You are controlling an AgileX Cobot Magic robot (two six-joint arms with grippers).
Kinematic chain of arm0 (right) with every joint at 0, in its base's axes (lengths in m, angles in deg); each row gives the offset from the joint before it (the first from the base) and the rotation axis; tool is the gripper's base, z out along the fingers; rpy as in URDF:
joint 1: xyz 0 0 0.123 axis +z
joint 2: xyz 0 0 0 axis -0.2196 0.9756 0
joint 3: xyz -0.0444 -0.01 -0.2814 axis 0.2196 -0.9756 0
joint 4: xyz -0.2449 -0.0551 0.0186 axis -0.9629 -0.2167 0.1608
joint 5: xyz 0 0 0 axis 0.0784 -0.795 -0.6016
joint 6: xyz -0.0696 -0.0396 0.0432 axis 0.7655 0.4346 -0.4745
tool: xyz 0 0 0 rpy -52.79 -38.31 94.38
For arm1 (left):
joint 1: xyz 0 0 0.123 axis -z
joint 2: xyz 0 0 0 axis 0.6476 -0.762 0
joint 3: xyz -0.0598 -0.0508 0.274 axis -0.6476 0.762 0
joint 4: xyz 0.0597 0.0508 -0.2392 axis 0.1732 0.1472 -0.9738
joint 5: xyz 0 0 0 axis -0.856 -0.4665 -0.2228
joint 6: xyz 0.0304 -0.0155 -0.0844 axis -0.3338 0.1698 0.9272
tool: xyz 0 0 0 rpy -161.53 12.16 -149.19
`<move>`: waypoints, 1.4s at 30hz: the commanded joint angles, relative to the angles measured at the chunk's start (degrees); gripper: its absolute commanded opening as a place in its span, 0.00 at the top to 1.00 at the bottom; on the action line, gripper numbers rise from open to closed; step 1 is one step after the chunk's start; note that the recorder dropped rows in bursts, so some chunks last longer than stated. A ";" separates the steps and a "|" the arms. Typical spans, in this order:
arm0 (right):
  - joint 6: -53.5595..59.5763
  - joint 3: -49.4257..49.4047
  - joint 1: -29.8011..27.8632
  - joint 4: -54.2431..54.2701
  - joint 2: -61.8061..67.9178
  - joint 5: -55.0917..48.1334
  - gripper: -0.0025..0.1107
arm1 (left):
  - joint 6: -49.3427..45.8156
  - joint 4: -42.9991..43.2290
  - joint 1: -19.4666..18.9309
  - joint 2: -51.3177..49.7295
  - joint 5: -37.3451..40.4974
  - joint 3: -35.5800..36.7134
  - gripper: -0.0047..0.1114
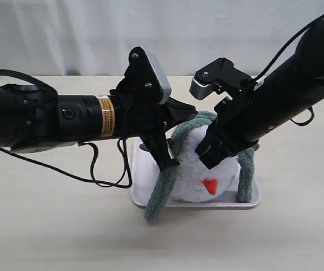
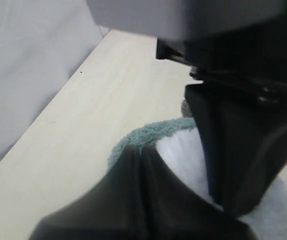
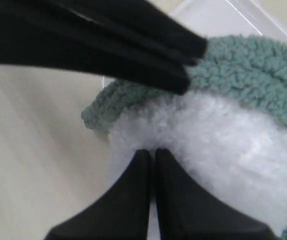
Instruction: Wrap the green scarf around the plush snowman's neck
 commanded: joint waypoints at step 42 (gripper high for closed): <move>0.02 -0.80 0.03 -0.71 0.15 -0.30 0.94 | 14.85 13.38 4.86 2.44 13.73 -2.53 0.96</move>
